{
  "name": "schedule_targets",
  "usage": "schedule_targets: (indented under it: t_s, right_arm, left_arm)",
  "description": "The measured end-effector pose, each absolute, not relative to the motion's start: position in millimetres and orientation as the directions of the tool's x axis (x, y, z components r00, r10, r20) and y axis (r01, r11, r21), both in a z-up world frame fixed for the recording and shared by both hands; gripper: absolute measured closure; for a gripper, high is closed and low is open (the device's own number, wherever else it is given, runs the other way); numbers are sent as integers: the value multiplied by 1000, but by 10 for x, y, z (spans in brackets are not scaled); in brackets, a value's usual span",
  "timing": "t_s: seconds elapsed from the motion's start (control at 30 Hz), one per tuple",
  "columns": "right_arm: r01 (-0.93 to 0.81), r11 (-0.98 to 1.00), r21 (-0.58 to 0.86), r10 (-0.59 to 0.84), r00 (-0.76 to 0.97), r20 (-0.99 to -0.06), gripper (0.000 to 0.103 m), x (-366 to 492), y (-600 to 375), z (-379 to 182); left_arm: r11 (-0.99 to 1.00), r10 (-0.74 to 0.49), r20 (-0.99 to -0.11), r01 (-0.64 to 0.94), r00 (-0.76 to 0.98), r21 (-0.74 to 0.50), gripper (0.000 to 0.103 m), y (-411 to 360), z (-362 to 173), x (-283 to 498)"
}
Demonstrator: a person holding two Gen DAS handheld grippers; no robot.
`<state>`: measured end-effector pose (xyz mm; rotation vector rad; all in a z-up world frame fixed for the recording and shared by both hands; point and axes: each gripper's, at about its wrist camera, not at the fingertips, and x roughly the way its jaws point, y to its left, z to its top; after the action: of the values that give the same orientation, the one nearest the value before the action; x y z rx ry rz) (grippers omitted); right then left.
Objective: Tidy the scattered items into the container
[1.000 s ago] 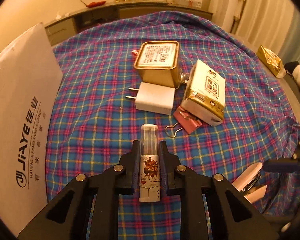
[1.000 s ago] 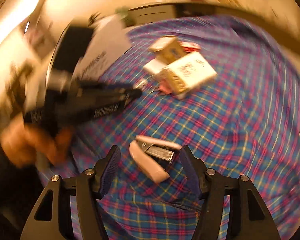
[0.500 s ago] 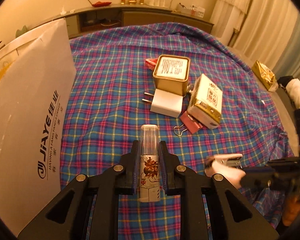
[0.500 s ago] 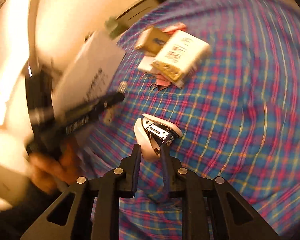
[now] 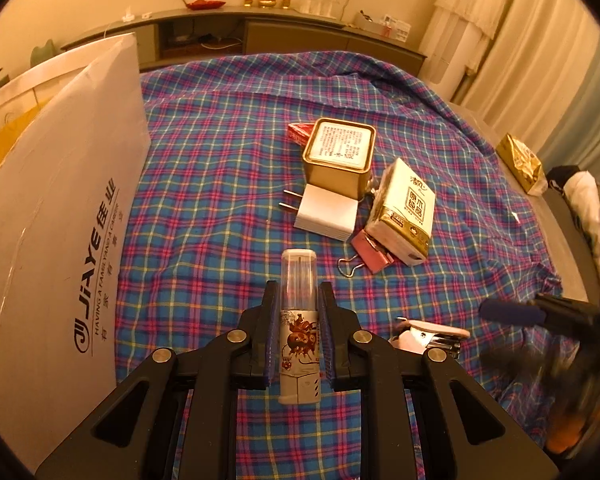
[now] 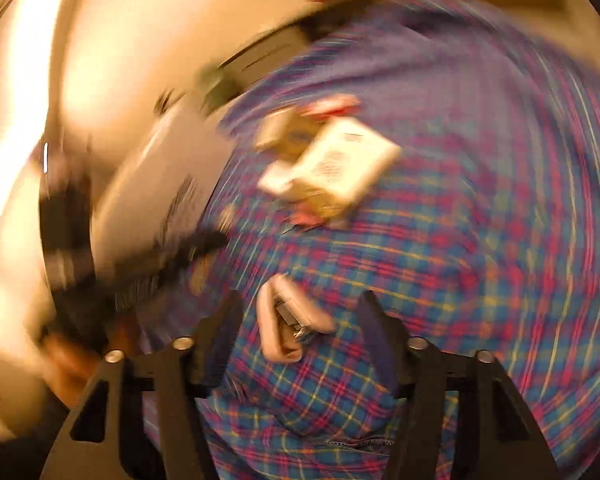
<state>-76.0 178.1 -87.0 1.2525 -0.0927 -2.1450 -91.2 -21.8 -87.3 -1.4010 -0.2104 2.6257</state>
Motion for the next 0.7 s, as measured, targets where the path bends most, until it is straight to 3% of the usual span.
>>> schedule_targets:
  t_s: [0.1, 0.17, 0.2, 0.3, 0.4, 0.47, 0.53, 0.63, 0.7]
  right_arm:
    - [668, -742, 54, -432, -416, -800, 38, -458, 1309, -916]
    - [706, -701, -104, -358, -474, -805, 50, -361, 1109, -1020]
    - [703, -705, -94, -354, -464, -812, 59, -418, 1141, -1045]
    - [622, -783, 35, -382, -435, -816, 60, -689, 1328, -998]
    - [462, -813, 354, -528, -330, -783, 62, -1017, 1697, -1017]
    - [346, -775, 530, -623, -275, -732, 62, -1147, 1893, -1122]
    - [152, -645, 749, -762, -211, -613, 62, -1259, 2144, -1350]
    - [50, -589, 807, -790, -243, -562, 52, -1318, 2295, -1471]
    - [101, -675, 731, -720, -307, -623, 46, -1318, 2281, -1323]
  left_arm:
    - [-976, 212, -808, -69, -550, -209, 84, -228, -866, -899]
    - [-974, 217, -806, -72, -551, -213, 84, -227, -856, -891]
    - [-974, 219, -805, -73, -551, -215, 84, -237, -853, -887]
    - [-972, 225, -802, -67, -554, -226, 84, -277, -835, -872]
    - [-969, 234, -796, -65, -558, -240, 84, -317, -803, -858]
    - [-966, 243, -793, -64, -559, -250, 84, -332, -781, -851]
    - [-964, 249, -790, -64, -561, -258, 84, -343, -765, -847]
    - [-960, 259, -787, -63, -560, -271, 84, -353, -748, -852]
    - [-959, 263, -786, -63, -559, -277, 84, -347, -741, -860]
